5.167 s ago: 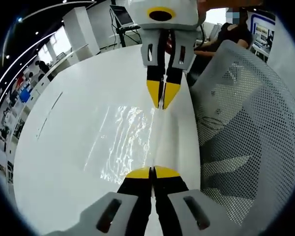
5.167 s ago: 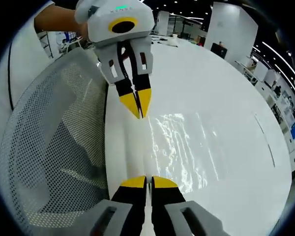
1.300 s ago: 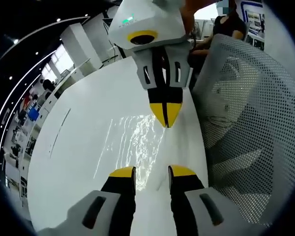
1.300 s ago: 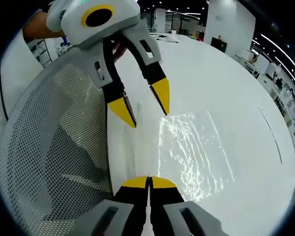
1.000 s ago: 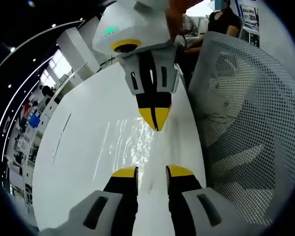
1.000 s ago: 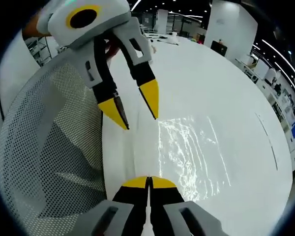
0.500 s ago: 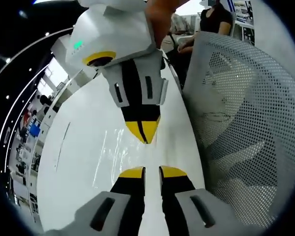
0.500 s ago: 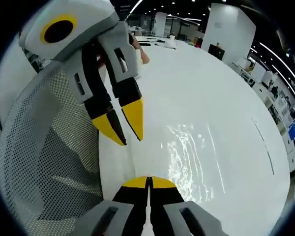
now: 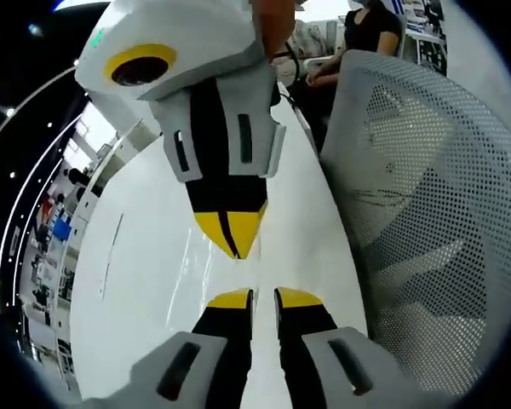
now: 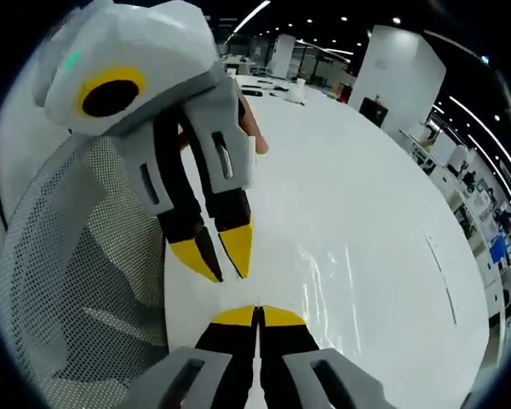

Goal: Open the resealable bag by pulling the two sides of the seal apart until the entire bag opening is separated and visibly accessible.

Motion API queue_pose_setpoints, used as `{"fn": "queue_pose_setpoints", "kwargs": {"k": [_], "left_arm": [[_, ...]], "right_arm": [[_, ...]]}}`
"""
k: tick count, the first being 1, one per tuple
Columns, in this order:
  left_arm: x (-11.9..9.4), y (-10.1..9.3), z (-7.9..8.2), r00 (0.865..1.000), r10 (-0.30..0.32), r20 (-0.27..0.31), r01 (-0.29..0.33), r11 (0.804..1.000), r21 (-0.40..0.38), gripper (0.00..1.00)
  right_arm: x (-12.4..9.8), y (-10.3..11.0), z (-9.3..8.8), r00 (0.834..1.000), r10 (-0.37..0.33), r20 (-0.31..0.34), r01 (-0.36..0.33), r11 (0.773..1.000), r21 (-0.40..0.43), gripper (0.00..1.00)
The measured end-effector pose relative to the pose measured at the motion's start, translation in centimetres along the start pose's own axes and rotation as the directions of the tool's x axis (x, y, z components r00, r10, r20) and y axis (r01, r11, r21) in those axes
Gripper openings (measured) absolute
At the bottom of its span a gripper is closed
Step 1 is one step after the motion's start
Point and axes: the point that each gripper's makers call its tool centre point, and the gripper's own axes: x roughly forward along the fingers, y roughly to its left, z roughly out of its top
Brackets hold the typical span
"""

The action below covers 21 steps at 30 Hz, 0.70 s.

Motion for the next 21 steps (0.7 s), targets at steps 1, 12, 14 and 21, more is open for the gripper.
{"fn": "queue_pose_setpoints", "kwargs": {"k": [1,12,14,21], "left_arm": [[0.0,0.0,-0.1,1.0,0.001,-0.001,-0.001,1.0,-0.002,0.07],[0.3,-0.3,0.4,1.0,-0.006,0.018,0.006,1.0,-0.001,0.0],[0.2,-0.3,0.3,1.0,-0.004,0.01,0.003,1.0,0.015,0.0],[-0.4,-0.3,0.7,1.0,0.0,0.022,-0.001,1.0,0.028,0.0]], "right_arm": [[-0.1,0.0,0.2,1.0,-0.004,0.008,0.004,1.0,0.002,0.0],[-1.4,-1.3,1.5,0.994,-0.107,0.033,0.107,0.994,0.005,0.0],[-1.6,-1.7,1.6,0.99,-0.134,0.034,0.134,0.991,0.015,0.0],[-2.7,-3.5,2.2,0.975,-0.219,0.043,0.217,0.975,0.058,0.0]]}}
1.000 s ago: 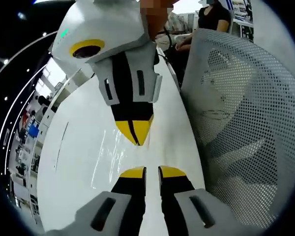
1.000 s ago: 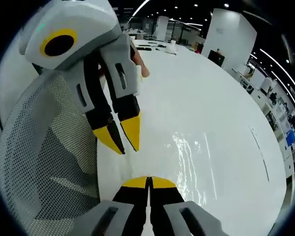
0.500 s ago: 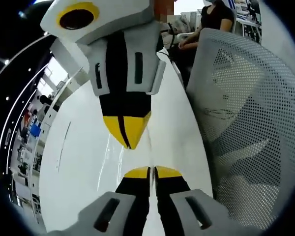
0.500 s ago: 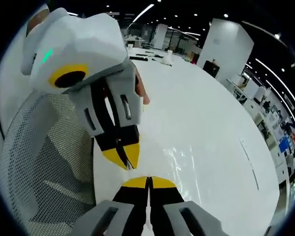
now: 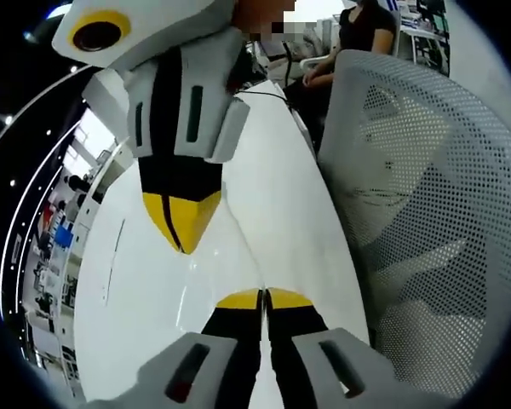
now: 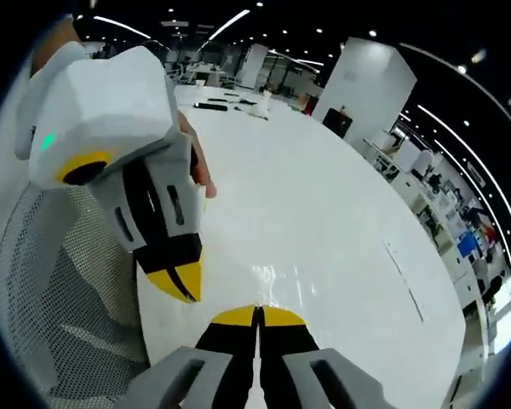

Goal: Open the resealable bag by pulling the two sides of the seal apart until the entire bag opening is separated and visibly accessible.

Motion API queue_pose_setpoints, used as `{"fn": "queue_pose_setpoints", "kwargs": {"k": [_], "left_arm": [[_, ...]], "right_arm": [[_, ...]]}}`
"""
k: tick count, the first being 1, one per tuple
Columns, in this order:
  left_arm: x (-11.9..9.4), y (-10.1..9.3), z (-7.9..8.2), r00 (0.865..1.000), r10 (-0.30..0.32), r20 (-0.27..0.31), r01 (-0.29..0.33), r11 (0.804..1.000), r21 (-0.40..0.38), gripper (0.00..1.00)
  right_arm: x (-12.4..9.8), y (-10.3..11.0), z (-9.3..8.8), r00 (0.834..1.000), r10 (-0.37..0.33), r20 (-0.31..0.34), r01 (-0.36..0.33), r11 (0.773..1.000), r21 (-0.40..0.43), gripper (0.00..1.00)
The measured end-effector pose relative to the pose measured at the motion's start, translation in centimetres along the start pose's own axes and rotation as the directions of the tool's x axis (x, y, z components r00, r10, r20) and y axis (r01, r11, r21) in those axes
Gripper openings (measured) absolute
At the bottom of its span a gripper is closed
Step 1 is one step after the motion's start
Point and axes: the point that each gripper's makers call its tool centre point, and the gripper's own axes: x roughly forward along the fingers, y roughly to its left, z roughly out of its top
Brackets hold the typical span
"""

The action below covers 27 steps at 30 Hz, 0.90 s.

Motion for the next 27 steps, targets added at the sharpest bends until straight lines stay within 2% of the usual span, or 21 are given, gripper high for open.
{"fn": "queue_pose_setpoints", "kwargs": {"k": [9,19,27], "left_arm": [[-0.3,-0.1,0.2,1.0,0.002,0.004,-0.002,1.0,0.01,0.0],[-0.7,1.0,1.0,0.999,0.029,0.015,-0.029,0.999,0.025,0.0],[-0.4,1.6,1.2,0.999,0.042,0.012,-0.042,0.999,0.015,0.0]], "right_arm": [[-1.0,-2.1,1.4,0.995,-0.097,0.036,0.097,0.995,-0.012,0.0],[-2.0,-3.8,2.8,0.985,-0.147,0.086,0.149,0.989,-0.015,0.0],[-2.3,-4.5,3.0,0.98,-0.17,0.108,0.171,0.985,0.003,0.0]]}}
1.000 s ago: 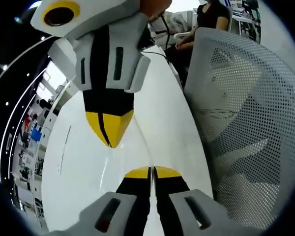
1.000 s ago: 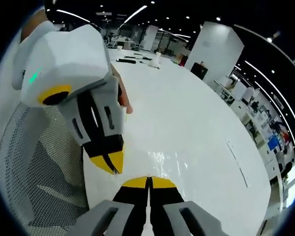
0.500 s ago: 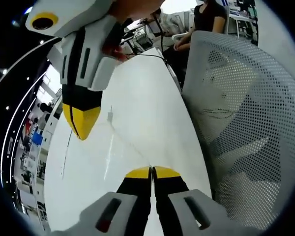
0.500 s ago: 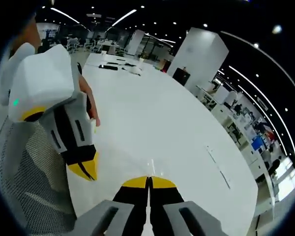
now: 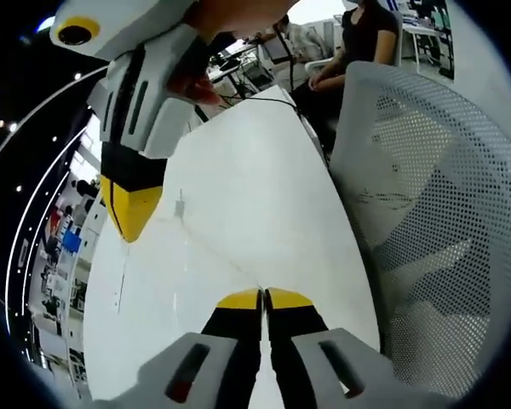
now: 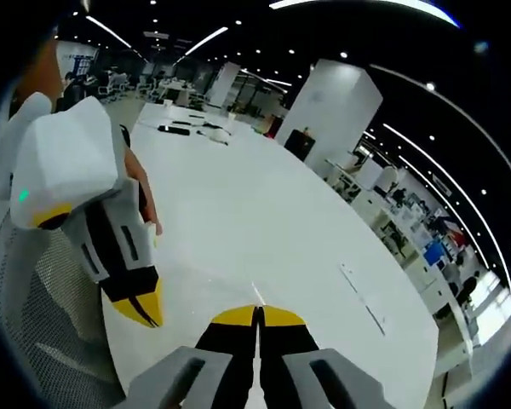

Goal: Open the resealable bag by pulling the two sides of the seal apart until the entire bag opening is separated and visibly accessible.

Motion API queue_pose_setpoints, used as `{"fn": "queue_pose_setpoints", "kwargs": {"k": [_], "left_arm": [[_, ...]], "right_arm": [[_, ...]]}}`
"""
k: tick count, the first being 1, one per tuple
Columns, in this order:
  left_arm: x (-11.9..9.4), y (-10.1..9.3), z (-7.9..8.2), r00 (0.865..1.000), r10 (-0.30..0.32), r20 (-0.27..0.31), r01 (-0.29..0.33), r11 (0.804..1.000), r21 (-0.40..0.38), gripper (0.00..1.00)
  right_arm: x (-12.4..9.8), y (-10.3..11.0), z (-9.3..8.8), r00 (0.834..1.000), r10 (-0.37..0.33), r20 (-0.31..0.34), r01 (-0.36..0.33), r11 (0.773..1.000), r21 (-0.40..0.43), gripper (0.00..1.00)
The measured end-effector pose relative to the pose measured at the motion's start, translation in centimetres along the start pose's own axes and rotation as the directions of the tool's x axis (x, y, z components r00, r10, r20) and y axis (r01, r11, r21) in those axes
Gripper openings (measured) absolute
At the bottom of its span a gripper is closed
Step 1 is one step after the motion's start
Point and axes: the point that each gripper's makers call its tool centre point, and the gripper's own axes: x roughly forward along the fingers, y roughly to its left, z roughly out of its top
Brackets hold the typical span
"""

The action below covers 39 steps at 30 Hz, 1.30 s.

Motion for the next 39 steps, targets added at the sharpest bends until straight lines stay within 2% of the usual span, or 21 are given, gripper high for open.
{"fn": "queue_pose_setpoints", "kwargs": {"k": [5,13,17,25,30,31,33,39], "left_arm": [[0.4,-0.2,-0.5,1.0,-0.004,-0.014,0.003,1.0,-0.014,0.0],[0.7,0.3,-1.8,0.999,0.016,-0.041,-0.02,0.997,-0.079,0.0],[0.8,0.0,-2.7,0.998,0.007,-0.057,-0.014,0.992,-0.127,0.04],[1.1,-0.1,-3.2,0.999,0.001,-0.055,-0.01,0.985,-0.171,0.11],[1.0,-0.1,-3.5,0.998,0.003,-0.057,-0.013,0.985,-0.175,0.11],[0.9,-0.1,-3.6,0.998,0.004,-0.057,-0.015,0.984,-0.178,0.11],[0.7,-0.1,-3.9,0.998,0.001,-0.058,-0.012,0.983,-0.184,0.1],[0.1,-0.6,-5.3,0.998,-0.003,-0.07,-0.012,0.977,-0.211,0.1]], "right_arm": [[0.3,0.3,-0.2,1.0,0.009,0.0,-0.009,1.0,-0.01,0.0],[1.2,1.1,-0.7,1.0,0.027,-0.006,-0.027,0.999,-0.027,0.0],[1.6,1.5,-1.5,0.999,0.032,-0.021,-0.033,0.998,-0.054,0.0],[2.5,2.1,-3.6,0.997,0.047,-0.059,-0.052,0.996,-0.078,0.0],[2.9,2.5,-4.3,0.996,0.058,-0.07,-0.065,0.993,-0.099,0.0],[3.0,2.7,-4.5,0.995,0.071,-0.074,-0.081,0.986,-0.148,0.0],[3.2,2.8,-5.1,0.992,0.08,-0.095,-0.095,0.98,-0.172,0.0],[3.7,2.1,-5.4,0.993,0.073,-0.093,-0.087,0.985,-0.148,0.0]]}}
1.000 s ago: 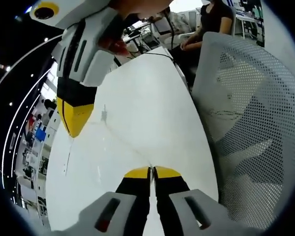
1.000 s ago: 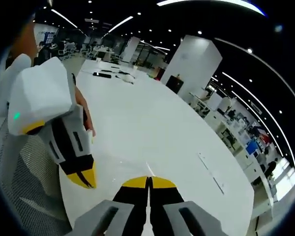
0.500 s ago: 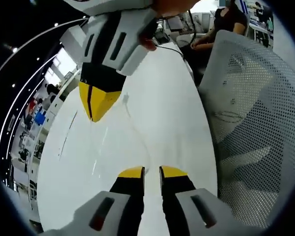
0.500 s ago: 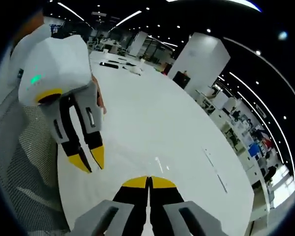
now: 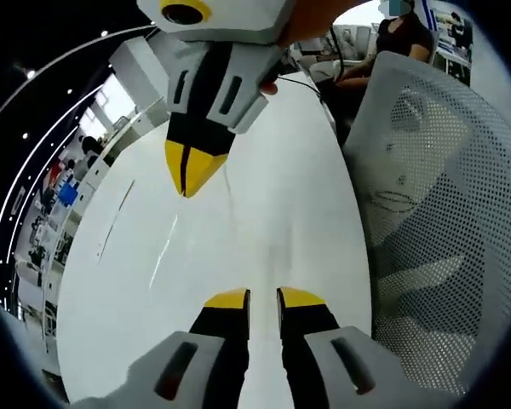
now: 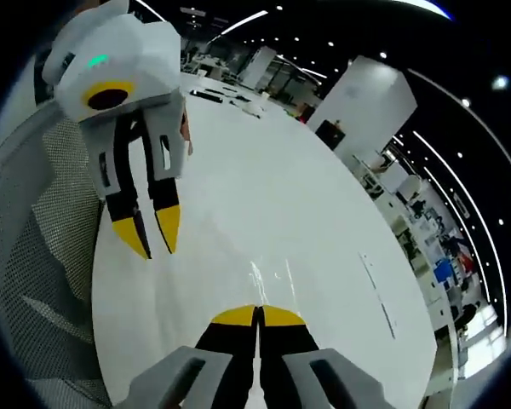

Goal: Open the resealable bag by pulling the two sides of the seal apart until the entire bag opening is separated and visibly accessible.

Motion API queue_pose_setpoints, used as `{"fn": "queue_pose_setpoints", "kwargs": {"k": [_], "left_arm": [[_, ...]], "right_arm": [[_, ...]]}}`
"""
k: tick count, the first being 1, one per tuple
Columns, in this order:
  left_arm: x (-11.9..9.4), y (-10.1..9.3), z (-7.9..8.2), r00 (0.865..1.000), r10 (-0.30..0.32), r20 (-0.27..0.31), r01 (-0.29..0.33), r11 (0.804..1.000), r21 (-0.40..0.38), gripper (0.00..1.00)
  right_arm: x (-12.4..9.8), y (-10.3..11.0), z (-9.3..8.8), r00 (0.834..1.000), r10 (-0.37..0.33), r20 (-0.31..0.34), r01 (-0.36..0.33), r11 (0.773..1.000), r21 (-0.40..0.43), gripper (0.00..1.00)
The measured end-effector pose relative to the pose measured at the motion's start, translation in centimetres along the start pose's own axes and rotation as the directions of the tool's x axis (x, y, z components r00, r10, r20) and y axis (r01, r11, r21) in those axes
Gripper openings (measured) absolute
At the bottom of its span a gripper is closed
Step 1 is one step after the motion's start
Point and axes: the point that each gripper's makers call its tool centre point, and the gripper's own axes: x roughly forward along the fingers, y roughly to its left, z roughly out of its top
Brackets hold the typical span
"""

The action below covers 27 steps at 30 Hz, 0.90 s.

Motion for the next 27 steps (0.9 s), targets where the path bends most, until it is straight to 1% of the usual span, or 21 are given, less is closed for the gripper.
{"fn": "queue_pose_setpoints", "kwargs": {"k": [4,5,7,13,17,18,20,23,25,27], "left_arm": [[-0.4,0.1,-0.8,1.0,0.007,-0.011,-0.008,1.0,-0.016,0.1],[-0.6,0.1,-1.0,1.0,0.01,-0.014,-0.01,1.0,-0.024,0.1],[-0.8,0.1,-1.5,1.0,0.012,-0.018,-0.013,0.999,-0.037,0.09],[-1.2,0.2,-2.4,0.999,0.026,-0.03,-0.028,0.997,-0.067,0.09],[-1.4,0.4,-2.8,0.998,0.035,-0.043,-0.039,0.996,-0.086,0.08],[-1.5,0.5,-2.9,0.998,0.038,-0.047,-0.042,0.995,-0.093,0.08],[-1.6,0.6,-2.9,0.998,0.041,-0.05,-0.046,0.994,-0.096,0.08],[-1.7,0.8,-3.1,0.997,0.042,-0.058,-0.048,0.994,-0.098,0.08],[-1.7,0.9,-3.2,0.997,0.042,-0.062,-0.048,0.993,-0.105,0.08],[-1.6,0.9,-3.3,0.997,0.042,-0.065,-0.049,0.993,-0.109,0.08]], "right_arm": [[0.4,0.4,-0.2,1.0,0.026,0.008,-0.026,1.0,-0.008,0.0],[0.6,0.6,-0.4,0.999,0.034,0.002,-0.034,0.999,-0.027,0.0],[0.8,0.7,-0.7,0.999,0.041,-0.004,-0.041,0.998,-0.039,0.0],[1.4,0.4,-0.6,0.999,0.049,0.0,-0.049,0.998,-0.05,0.0],[2.0,0.4,-0.6,0.998,0.07,-0.002,-0.07,0.996,-0.061,0.0],[2.2,0.3,-0.7,0.997,0.076,-0.012,-0.076,0.996,-0.051,0.0],[2.4,-0.1,-0.7,0.997,0.074,-0.004,-0.074,0.996,-0.051,0.0],[2.7,-0.3,-0.9,0.997,0.074,-0.01,-0.074,0.996,-0.042,0.0],[3.0,-0.2,-1.5,0.995,0.088,-0.036,-0.089,0.996,-0.024,0.0],[3.2,0.0,-2.0,0.994,0.102,-0.043,-0.103,0.994,-0.021,0.0]]}}
